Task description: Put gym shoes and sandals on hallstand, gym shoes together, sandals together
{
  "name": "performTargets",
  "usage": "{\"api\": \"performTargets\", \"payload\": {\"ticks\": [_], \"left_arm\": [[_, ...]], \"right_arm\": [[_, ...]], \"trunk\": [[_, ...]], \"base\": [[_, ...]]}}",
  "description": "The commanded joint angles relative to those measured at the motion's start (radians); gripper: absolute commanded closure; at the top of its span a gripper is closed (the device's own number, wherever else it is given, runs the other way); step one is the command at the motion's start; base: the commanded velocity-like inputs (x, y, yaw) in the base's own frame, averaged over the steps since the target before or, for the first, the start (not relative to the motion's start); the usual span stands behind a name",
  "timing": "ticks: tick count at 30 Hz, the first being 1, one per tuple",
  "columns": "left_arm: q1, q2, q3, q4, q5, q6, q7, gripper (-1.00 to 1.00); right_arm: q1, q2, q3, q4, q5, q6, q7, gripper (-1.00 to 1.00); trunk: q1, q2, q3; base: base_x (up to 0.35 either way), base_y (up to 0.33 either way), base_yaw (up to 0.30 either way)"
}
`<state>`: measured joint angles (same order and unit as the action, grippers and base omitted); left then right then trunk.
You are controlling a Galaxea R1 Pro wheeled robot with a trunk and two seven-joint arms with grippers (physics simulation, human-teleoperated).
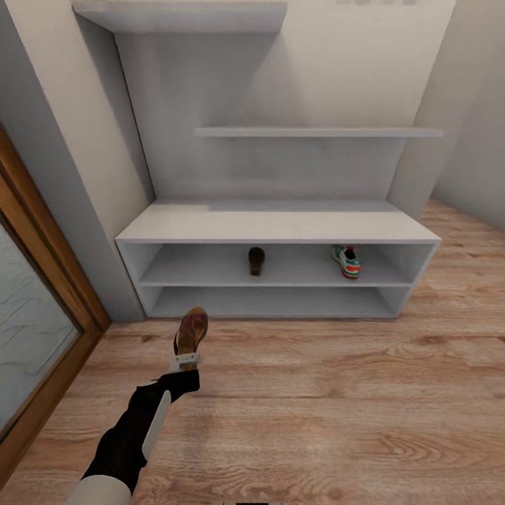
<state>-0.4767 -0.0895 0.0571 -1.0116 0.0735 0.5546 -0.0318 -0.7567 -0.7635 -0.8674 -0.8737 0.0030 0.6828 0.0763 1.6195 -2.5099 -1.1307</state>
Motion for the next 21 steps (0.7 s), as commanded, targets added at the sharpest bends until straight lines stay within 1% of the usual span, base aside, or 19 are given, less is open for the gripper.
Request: {"api": "performTargets", "payload": {"ticks": [1, 6, 9, 12, 13, 15, 18, 19, 20, 21], "left_arm": [[0.0, -0.001, 0.004, -0.002, 0.005, 0.007, -0.004, 1.0], [0.0, -0.001, 0.004, -0.002, 0.005, 0.007, -0.004, 1.0], [0.0, -0.001, 0.003, -0.002, 0.005, 0.007, -0.004, 1.0], [0.0, -0.001, 0.004, -0.002, 0.005, 0.007, -0.004, 1.0], [0.0, -0.001, 0.004, -0.002, 0.005, 0.007, -0.004, 1.0], [0.0, -0.001, 0.004, -0.002, 0.005, 0.007, -0.004, 1.0], [0.0, -0.001, 0.004, -0.002, 0.005, 0.007, -0.004, 1.0], [0.0, -0.001, 0.004, -0.002, 0.005, 0.007, -0.004, 1.0], [0.0, -0.001, 0.004, -0.002, 0.005, 0.007, -0.004, 1.0], [0.0, -0.001, 0.004, -0.002, 0.005, 0.007, -0.004, 1.0]], "right_arm": [[-0.001, 0.0, -0.002, -0.001, 0.001, 0.004, 0.003, 1.0], [-0.001, -0.001, -0.004, 0.0, 0.003, 0.004, 0.002, 1.0], [-0.001, -0.004, -0.006, 0.001, 0.003, 0.004, 0.001, 1.0], [-0.001, -0.006, -0.008, 0.001, 0.013, 0.005, -0.002, 1.0], [-0.001, -0.015, -0.017, 0.002, 0.021, 0.006, -0.004, 1.0], [-0.001, -0.022, -0.037, 0.002, 0.023, 0.006, -0.006, 1.0], [-0.001, -0.025, -0.097, 0.002, 0.024, 0.007, -0.023, 1.0], [-0.001, -0.026, -0.119, 0.002, 0.025, 0.007, -0.039, 1.0], [-0.001, -0.026, -0.146, 0.001, 0.025, 0.007, -0.074, 1.0], [-0.001, -0.026, -0.158, 0.001, 0.025, 0.007, -0.1, 1.0]], "trunk": [[0.0, 0.0, -0.001], [0.0, 0.0, -0.001], [0.0, 0.0, -0.001], [0.0, 0.0, -0.001], [0.0, 0.0, -0.001], [0.0, 0.0, -0.001], [0.0, 0.0, -0.001], [0.0, 0.0, -0.001], [0.0, 0.0, -0.001], [0.0, 0.0, -0.001]], "base": [[0.301, -0.092, 0.0], [0.312, -0.137, 0.0], [0.123, -0.064, 0.0], [0.021, -0.011, 0.0], [0.004, -0.002, 0.0], [0.002, -0.001, 0.0], [0.0, 0.0, 0.0], [0.0, 0.0, 0.0], [0.0, 0.0, 0.0], [0.0, 0.0, 0.0]]}}
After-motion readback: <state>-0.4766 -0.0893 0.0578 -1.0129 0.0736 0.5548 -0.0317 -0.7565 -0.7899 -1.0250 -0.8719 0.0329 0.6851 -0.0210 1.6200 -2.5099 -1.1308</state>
